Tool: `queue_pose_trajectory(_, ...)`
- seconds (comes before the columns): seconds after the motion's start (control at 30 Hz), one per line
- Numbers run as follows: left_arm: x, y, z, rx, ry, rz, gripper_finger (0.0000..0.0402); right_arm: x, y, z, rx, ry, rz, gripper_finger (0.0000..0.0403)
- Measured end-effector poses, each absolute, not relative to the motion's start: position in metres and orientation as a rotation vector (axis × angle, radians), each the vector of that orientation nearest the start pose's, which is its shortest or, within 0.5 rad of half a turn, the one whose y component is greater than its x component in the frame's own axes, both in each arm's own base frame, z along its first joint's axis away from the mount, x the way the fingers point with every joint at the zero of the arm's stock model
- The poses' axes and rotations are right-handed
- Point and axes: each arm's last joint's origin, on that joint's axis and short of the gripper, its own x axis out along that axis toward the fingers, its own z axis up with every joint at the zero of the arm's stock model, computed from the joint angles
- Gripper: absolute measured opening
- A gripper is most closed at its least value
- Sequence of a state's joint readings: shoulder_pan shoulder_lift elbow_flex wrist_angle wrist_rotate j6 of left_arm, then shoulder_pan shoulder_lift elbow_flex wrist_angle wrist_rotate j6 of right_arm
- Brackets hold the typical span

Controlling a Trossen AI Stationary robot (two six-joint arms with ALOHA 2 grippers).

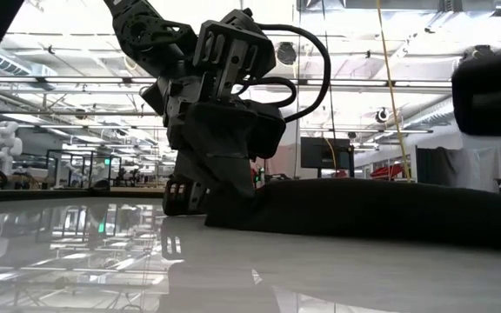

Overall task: Roll towel into tight, uniform cylinder
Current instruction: Roll the black towel

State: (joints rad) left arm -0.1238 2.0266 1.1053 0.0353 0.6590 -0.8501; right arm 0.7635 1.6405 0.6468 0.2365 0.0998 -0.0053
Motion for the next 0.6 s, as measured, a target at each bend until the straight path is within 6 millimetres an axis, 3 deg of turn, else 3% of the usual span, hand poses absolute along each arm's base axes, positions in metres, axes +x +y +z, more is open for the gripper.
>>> queue_pose_trajectory(0.27,0.384,-0.066,0.112,-0.989,1.149,-0.32,0.0011,0.219,0.203,0.103,-0.225,0.783,0.603,0.015)
queue_pose_trajectory(0.6,0.384,-0.066,0.112,-0.983,1.148,-0.324,0.0011,0.22,0.197,0.099,-0.091,0.842,0.419,0.0146)
